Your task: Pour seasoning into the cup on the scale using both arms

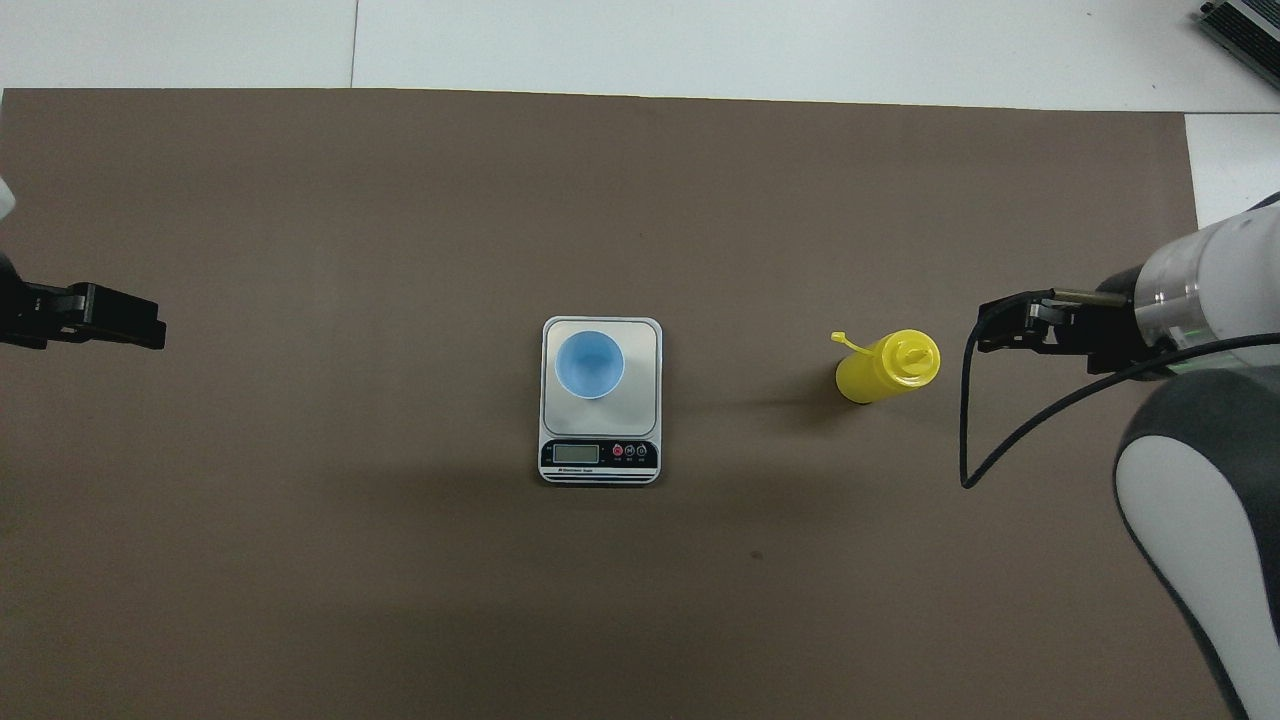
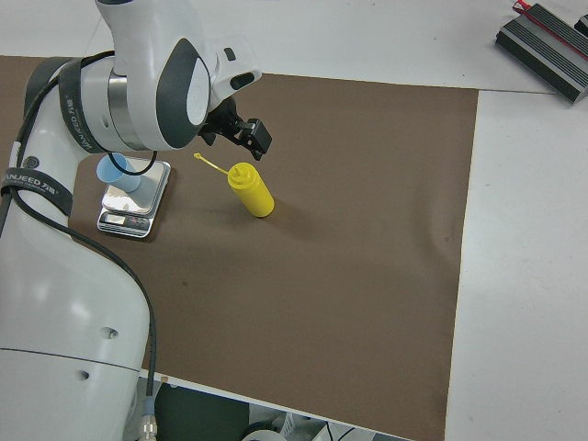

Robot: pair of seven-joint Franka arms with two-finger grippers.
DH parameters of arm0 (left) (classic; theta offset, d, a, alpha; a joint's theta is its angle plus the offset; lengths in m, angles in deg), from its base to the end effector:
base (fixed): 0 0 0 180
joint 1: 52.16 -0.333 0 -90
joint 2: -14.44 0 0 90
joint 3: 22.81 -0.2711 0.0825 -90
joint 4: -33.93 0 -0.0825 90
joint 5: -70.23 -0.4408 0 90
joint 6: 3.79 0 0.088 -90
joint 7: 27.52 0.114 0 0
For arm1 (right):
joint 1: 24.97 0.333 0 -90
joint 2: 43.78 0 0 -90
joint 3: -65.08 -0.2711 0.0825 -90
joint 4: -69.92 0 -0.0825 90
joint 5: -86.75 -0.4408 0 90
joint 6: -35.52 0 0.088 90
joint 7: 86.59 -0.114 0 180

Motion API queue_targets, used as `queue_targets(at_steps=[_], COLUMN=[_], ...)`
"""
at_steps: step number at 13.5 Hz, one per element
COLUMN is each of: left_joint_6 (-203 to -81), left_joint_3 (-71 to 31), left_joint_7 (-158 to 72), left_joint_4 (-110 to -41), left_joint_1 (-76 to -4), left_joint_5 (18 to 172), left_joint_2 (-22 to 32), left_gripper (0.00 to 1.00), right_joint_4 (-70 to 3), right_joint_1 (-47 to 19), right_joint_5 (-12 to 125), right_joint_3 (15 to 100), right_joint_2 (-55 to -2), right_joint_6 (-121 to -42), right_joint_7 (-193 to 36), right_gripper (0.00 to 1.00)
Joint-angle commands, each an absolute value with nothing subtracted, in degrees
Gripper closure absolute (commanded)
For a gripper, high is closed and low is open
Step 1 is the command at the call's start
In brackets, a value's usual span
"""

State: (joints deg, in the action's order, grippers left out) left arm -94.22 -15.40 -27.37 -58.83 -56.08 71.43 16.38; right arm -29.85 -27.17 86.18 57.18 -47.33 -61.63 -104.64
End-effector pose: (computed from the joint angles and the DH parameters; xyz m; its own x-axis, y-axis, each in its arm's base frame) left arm 0.6012 -0.0400 0.5682 0.9980 -0.0632 -0.0070 -0.0631 -0.9979 0.0166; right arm 0.5994 0.0624 0.5300 0.9765 -0.2152 0.0145 -0.2152 -0.9766 -0.0062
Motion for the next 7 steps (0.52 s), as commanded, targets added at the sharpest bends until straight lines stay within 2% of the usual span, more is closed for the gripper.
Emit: queue_targets(at_steps=[1, 7], left_joint_6=[-93.7, -93.7], left_joint_3=[-14.99, -14.99], left_joint_7=[-27.08, -27.08], left_joint_4=[-59.23, -59.23], left_joint_1=[-56.73, -56.73], left_joint_5=[71.11, 71.11], left_joint_2=[16.9, 16.9], left_gripper=[0.0, 0.0], right_joint_4=[-29.22, -30.54], right_joint_1=[-28.66, -30.68], right_joint_5=[87.19, 85.96], right_joint_3=[56.91, 57.08], right_joint_2=[-47.82, -48.44], right_joint_6=[-60.11, -59.93], right_joint_7=[-103.66, -88.71], right_gripper=[0.0, 0.0])
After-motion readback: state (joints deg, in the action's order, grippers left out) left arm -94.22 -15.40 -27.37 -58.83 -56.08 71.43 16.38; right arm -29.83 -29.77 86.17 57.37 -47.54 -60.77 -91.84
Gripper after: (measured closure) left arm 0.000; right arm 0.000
